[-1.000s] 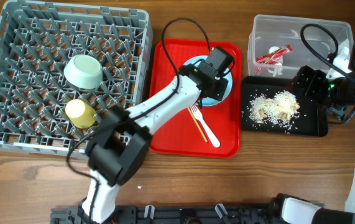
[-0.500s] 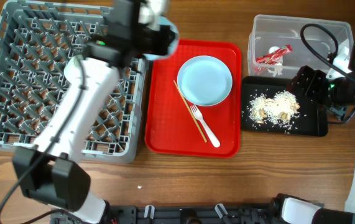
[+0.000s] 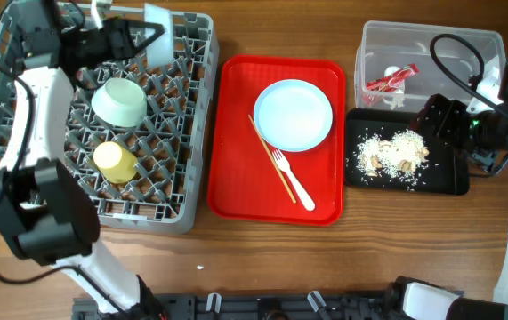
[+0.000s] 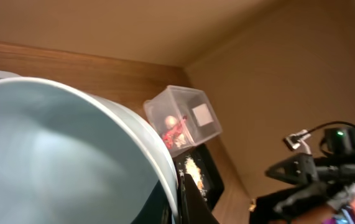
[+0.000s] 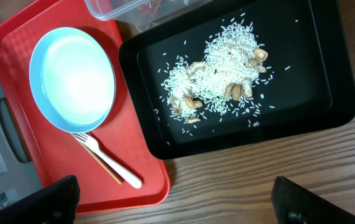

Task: Sort waste into correct bins and load items into the dishwasher rack
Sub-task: 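Place the light-blue bowl into the dish rack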

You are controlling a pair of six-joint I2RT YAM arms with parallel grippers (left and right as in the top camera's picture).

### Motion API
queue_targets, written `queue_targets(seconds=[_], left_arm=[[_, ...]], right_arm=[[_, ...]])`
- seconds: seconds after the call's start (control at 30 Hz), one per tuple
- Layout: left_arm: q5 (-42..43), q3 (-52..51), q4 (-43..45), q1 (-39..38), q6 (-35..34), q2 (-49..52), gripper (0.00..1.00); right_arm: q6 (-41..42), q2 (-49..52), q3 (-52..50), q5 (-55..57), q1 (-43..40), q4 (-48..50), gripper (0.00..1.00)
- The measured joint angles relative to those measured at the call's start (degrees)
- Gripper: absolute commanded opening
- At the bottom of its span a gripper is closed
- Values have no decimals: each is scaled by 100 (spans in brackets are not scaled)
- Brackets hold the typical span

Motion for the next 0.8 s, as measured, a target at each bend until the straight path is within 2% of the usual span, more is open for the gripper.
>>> queue_targets(seconds=[0.27, 0.8], left_arm=[[634, 0, 470, 208, -2, 717, 4], [717, 0, 557, 66, -2, 1130, 4]], right_arm=[[0, 0, 0, 0, 0, 0, 100], [0, 0, 0, 0, 0, 0, 100]])
